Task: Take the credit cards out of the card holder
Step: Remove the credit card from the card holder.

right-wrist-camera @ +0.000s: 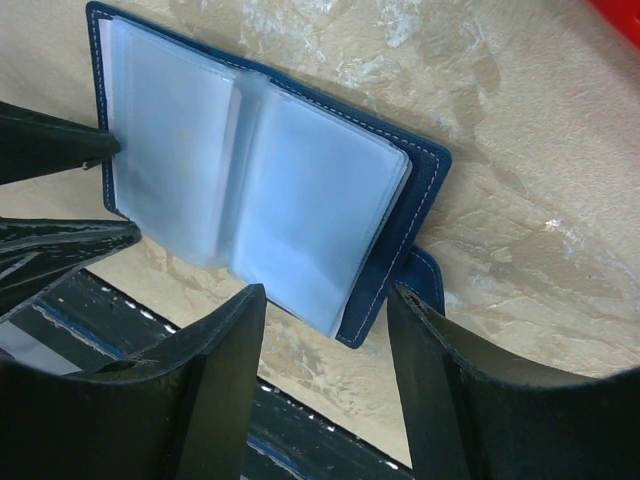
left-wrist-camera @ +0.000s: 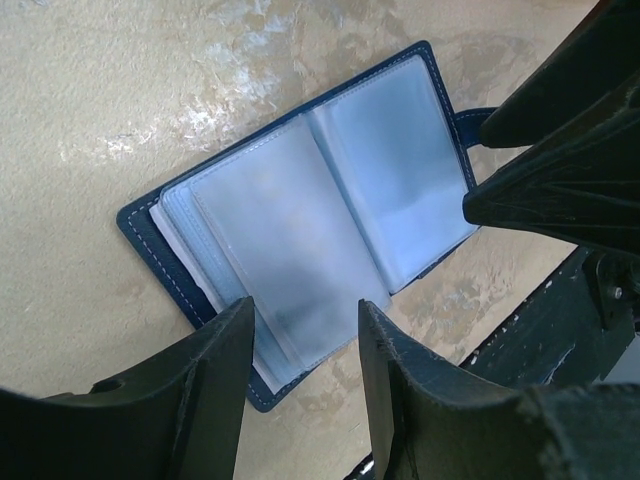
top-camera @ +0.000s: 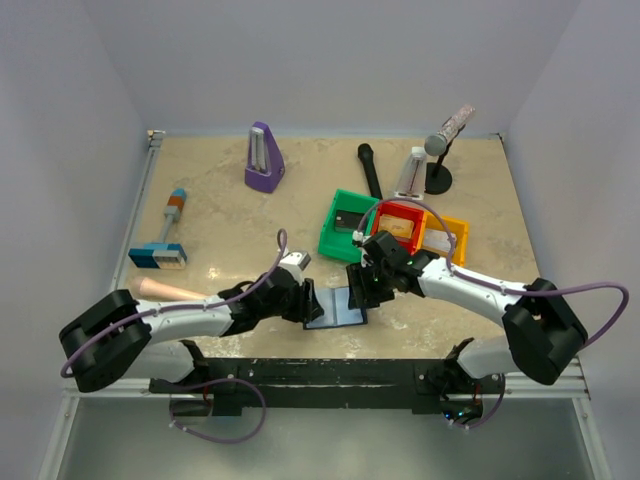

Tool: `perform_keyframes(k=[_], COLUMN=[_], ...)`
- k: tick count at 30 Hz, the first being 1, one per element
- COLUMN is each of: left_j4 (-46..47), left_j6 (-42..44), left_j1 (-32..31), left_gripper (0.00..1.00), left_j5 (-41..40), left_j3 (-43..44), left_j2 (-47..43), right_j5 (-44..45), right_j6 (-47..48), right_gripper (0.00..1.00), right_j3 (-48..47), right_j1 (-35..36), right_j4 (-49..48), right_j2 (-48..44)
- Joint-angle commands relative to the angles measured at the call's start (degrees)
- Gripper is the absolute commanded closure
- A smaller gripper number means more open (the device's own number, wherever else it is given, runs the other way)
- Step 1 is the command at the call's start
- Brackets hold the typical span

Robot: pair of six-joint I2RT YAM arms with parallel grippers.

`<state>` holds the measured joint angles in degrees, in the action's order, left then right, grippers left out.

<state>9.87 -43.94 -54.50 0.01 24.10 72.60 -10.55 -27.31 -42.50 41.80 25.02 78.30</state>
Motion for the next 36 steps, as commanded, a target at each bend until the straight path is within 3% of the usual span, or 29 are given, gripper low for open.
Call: perform_keyframes(k=[1, 20, 36], left_j4=[4.4, 6.0, 13.3], left_j6=[-0.9, -0.2, -0.3], left_j1=[0.0, -0.2, -0.3], left_gripper=[0.50, 0.50, 0.50], left_j5=[2.5, 5.6, 10.8], left_j3=[2.4, 5.9, 8.5], left_j2=[2.1, 8.5, 14.5], right_j5=[-1.3, -2.5, -2.5], right_j6=[1.1, 0.9, 0.0], right_gripper=[0.43, 0.43, 0.40], right_j3=[-0.5, -0.7, -0.6], right_j1=[0.4, 0.5, 0.5], right_j4=[-1.8, -2.1, -1.8], right_j2=[-1.7, 1.2, 0.5])
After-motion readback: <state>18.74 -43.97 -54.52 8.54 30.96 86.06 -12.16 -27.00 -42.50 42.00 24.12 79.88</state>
